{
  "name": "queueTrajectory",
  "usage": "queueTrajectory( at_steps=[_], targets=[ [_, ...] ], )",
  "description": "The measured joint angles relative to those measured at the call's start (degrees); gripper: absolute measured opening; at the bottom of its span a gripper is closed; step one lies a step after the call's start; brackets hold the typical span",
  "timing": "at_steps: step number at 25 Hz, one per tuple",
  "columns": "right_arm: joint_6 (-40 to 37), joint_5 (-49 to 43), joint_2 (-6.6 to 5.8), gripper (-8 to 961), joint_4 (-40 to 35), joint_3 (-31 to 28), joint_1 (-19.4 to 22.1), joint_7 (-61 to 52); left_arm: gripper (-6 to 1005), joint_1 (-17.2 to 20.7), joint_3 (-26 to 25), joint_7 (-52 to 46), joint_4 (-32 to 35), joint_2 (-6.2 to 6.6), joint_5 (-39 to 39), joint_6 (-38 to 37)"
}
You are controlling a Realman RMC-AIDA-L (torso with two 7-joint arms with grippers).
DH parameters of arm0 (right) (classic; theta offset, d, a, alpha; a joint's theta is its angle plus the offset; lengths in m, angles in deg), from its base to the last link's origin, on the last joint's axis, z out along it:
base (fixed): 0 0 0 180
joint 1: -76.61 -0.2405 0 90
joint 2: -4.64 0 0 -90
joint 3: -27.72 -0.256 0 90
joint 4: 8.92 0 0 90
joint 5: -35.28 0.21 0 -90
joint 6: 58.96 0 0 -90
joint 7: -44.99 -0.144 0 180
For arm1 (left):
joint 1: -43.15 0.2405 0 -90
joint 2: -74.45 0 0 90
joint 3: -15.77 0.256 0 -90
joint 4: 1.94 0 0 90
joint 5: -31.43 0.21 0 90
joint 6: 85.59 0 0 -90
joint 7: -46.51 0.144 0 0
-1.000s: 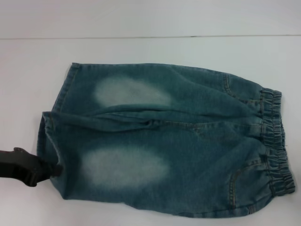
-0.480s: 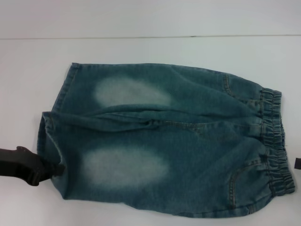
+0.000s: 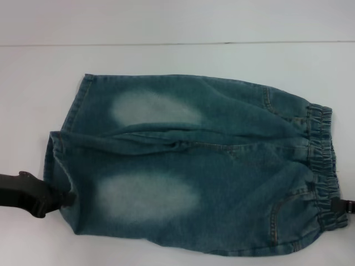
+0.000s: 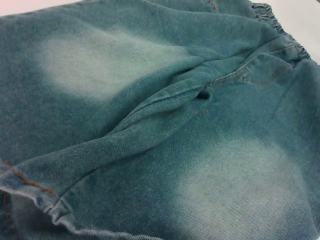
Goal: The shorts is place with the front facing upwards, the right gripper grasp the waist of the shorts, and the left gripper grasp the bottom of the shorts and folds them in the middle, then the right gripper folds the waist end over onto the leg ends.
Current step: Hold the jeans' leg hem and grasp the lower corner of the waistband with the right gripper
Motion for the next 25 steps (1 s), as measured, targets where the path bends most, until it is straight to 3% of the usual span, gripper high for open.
queueTrajectory(
  at_steps=[11, 25],
  targets=[
    [-1.19, -0.47, 0.55, 941, -0.01, 0.83, -0.78, -0.01, 21, -0.09, 0.0, 0.0, 0.01, 0.1, 0.0, 0.04],
    [-3.2, -0.28, 0.34, 941, -0.54, 0.33, -0.87, -0.01, 21, 0.0, 0.0, 0.0, -0.1, 0.01, 0.0, -0.08]
  ],
)
